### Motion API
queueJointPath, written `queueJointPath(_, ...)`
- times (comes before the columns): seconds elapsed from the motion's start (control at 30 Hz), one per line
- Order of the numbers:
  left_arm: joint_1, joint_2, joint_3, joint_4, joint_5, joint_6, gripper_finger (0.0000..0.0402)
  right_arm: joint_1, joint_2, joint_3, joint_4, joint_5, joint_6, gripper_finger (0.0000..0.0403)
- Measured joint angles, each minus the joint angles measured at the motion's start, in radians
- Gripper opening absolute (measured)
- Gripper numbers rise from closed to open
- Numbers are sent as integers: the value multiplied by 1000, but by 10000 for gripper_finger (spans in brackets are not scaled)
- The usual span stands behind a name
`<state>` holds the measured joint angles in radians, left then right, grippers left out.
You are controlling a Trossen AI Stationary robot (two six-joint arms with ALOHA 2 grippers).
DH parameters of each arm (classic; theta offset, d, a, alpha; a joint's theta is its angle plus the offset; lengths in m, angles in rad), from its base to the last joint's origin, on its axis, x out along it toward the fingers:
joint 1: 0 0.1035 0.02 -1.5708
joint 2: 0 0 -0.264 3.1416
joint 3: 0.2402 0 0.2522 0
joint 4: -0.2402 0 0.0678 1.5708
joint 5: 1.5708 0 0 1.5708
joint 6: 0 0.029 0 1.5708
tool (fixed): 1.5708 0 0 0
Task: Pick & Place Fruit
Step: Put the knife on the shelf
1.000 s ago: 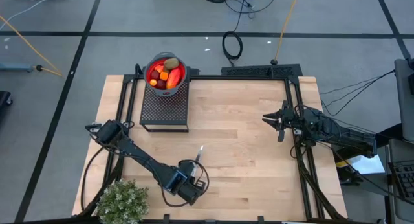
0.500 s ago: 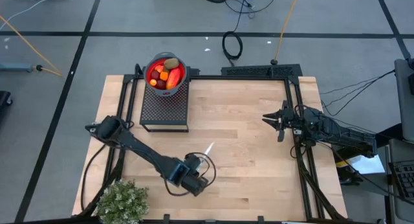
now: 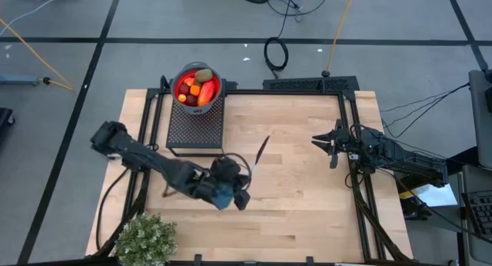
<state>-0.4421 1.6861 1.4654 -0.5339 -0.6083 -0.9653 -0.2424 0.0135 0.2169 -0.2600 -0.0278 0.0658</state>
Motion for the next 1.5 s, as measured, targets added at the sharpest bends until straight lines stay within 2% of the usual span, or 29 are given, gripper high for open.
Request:
queueJointPath(0.17, 5, -66, 0, 99, -23, 167, 8, 0, 0, 0, -1, 0, 0, 73)
queueJointPath(0.47, 36, -117, 0, 73, -15, 293, 23, 0, 0, 0, 0, 1, 0, 73)
queueJointPath(0.8, 141, -120, 0, -18, 187, 388, 25, 0, 0, 0, 0, 1, 0, 73)
queueJointPath(1.13, 251, -132, 0, -237, 366, 495, 25, 0, 0, 0, 0, 1, 0, 73)
queueJointPath(1.5, 342, -191, 1, -557, 391, 637, 26, 0, 0, -1, 0, 5, 0, 73)
